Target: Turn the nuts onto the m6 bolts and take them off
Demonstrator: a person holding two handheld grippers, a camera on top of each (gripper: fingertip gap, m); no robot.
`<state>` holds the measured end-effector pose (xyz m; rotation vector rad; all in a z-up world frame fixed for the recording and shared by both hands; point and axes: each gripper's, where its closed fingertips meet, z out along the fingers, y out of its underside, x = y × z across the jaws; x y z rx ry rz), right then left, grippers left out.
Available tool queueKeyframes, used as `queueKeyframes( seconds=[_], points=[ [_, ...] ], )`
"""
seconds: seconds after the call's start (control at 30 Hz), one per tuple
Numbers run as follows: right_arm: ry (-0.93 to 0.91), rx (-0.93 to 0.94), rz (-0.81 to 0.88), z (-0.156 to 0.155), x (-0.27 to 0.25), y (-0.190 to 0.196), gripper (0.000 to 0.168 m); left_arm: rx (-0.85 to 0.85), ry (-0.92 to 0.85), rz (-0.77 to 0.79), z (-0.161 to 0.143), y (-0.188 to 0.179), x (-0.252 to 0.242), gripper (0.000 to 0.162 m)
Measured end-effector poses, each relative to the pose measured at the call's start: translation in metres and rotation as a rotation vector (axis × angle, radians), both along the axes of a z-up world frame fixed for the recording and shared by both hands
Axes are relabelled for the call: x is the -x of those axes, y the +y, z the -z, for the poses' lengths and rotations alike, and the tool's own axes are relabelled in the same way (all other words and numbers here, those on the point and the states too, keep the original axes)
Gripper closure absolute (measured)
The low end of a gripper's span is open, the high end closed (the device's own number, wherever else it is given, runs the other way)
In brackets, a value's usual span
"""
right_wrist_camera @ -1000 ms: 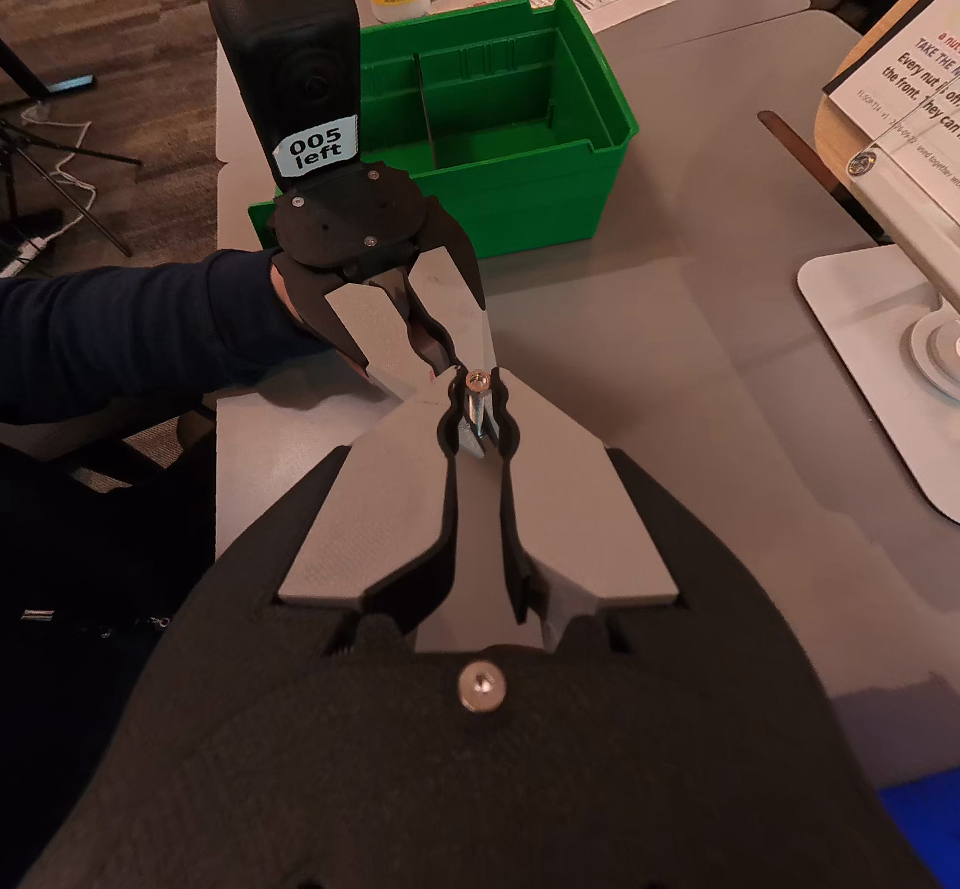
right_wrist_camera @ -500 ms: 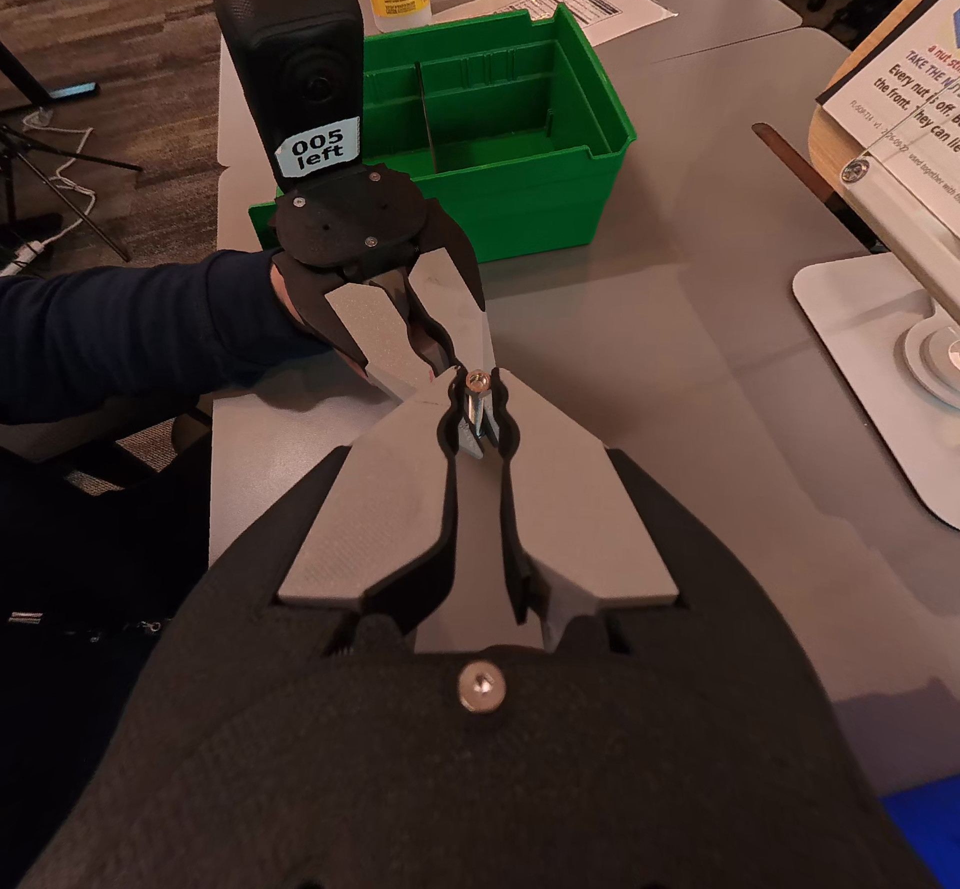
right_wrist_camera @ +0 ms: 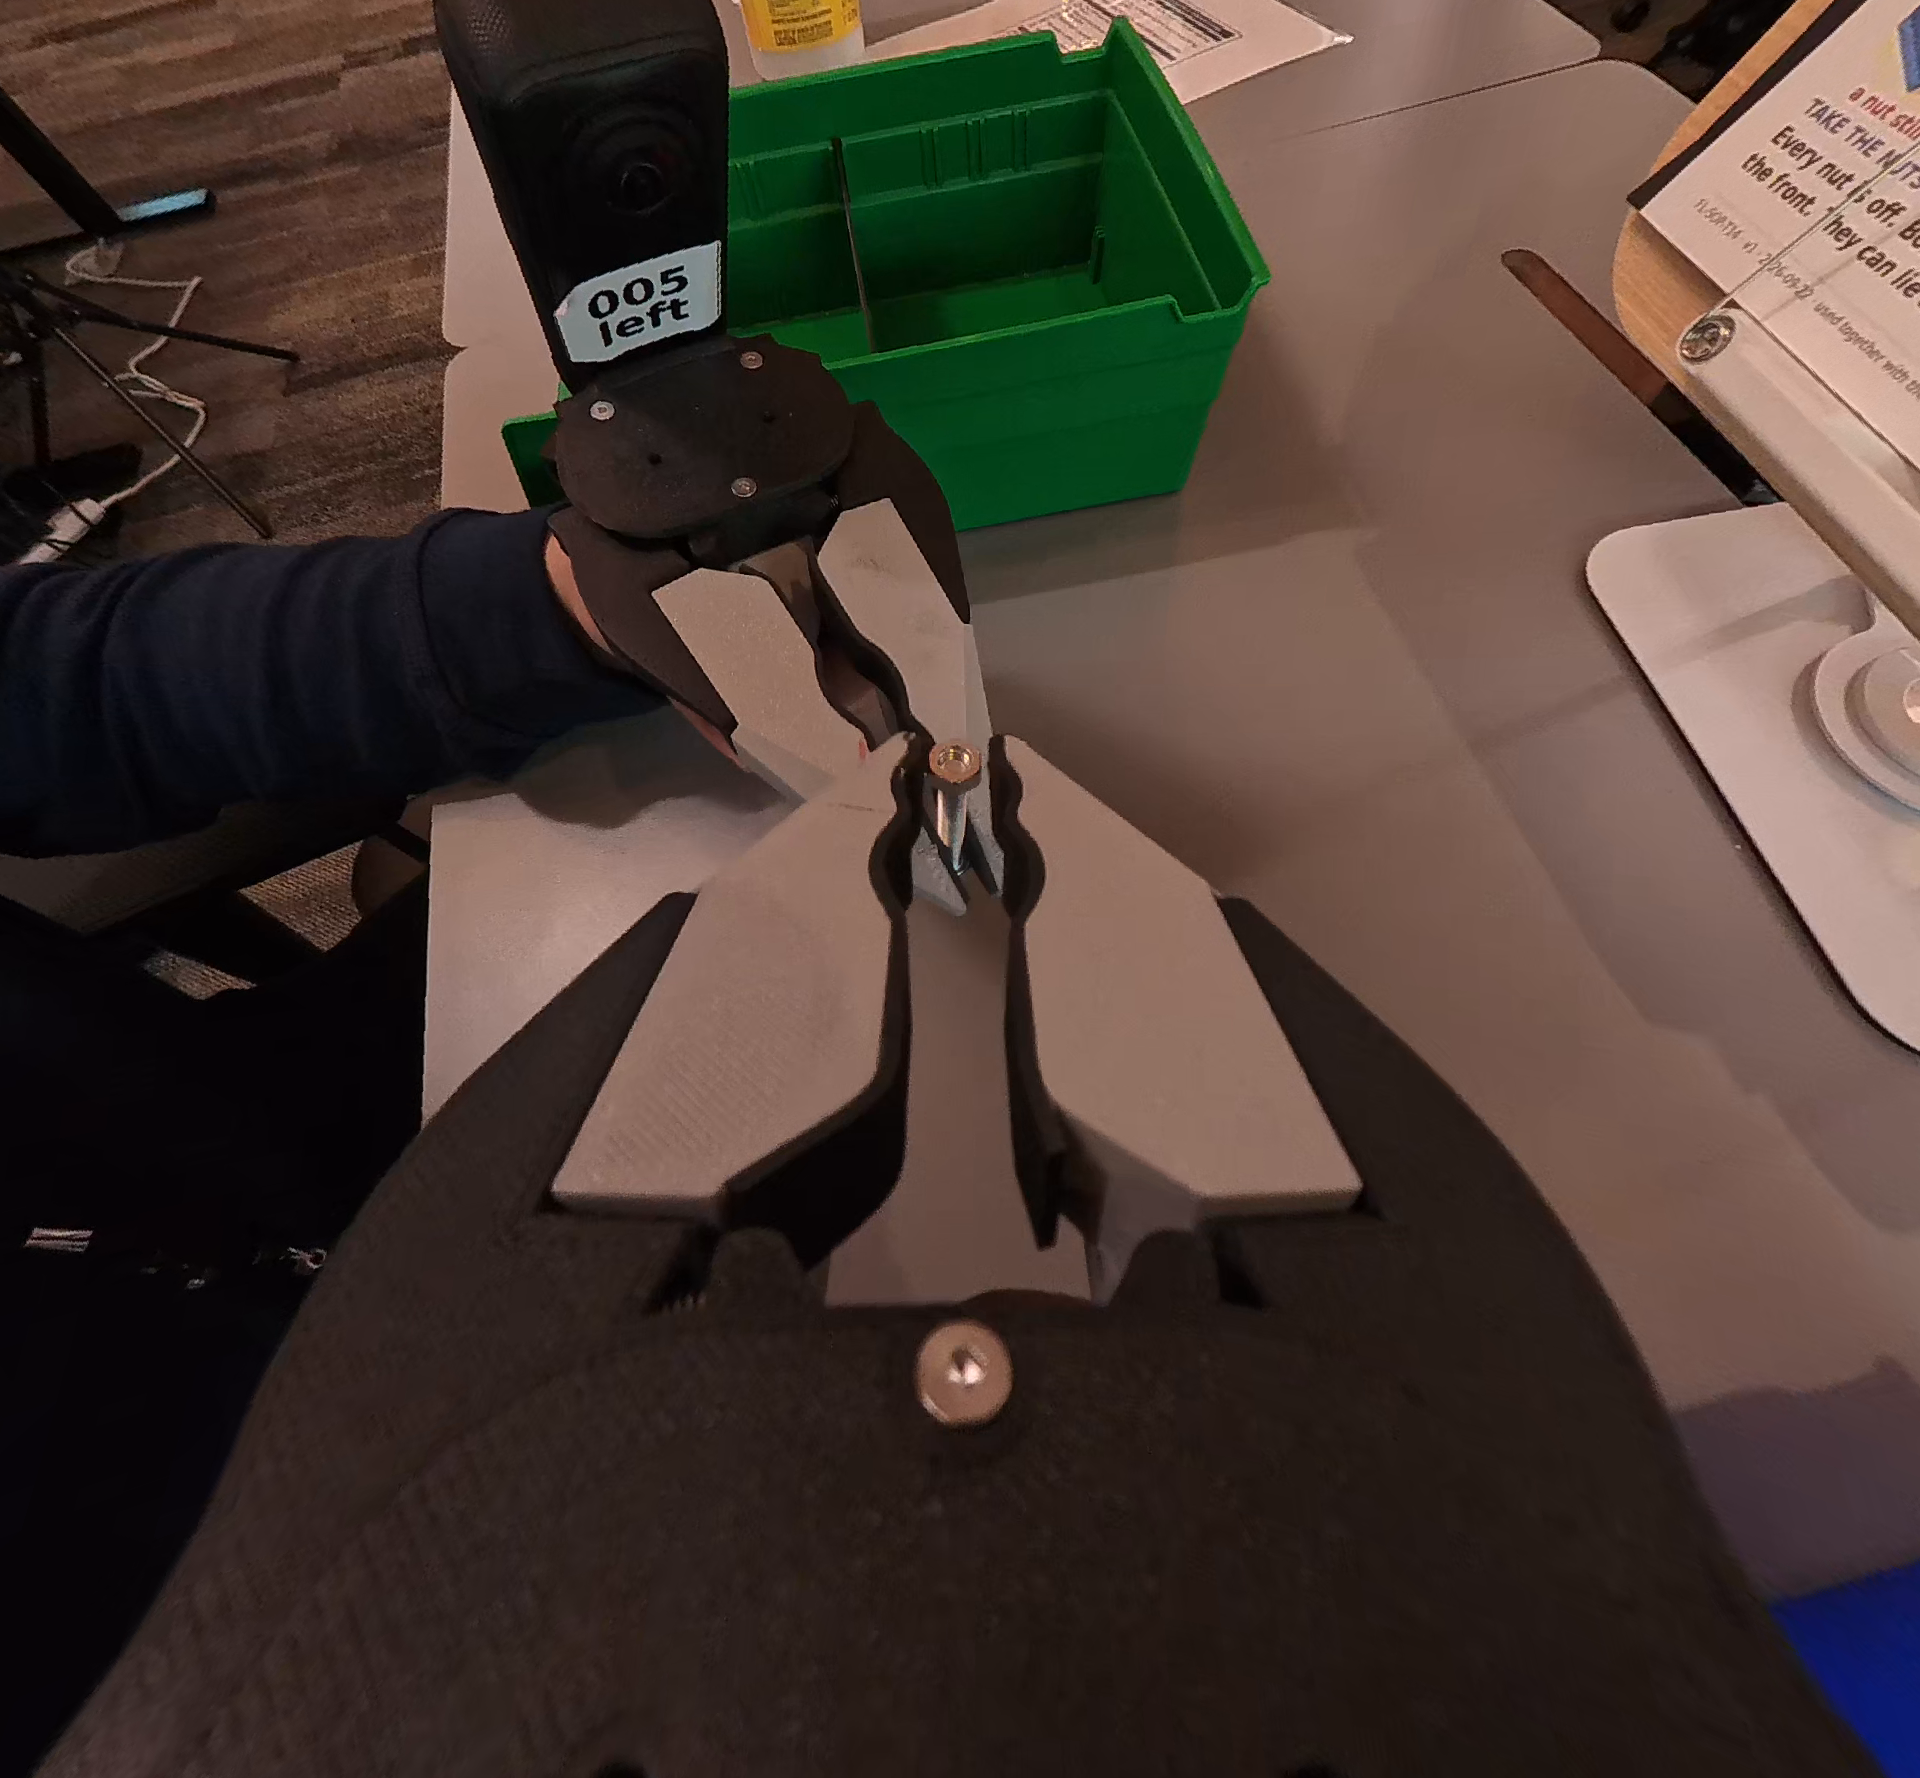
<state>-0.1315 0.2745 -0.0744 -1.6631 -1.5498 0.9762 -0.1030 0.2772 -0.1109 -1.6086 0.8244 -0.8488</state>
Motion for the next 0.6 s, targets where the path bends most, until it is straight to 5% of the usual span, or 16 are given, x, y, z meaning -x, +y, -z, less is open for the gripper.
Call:
queueKeyframes(
  seconds=[0.6],
  points=[
    [0.251,0.069,0.035,-0.018,-0.011,-0.003,0.150,-0.013,0.001,-0.023,-0.001,0.003,0.003,0.160]
  ],
)
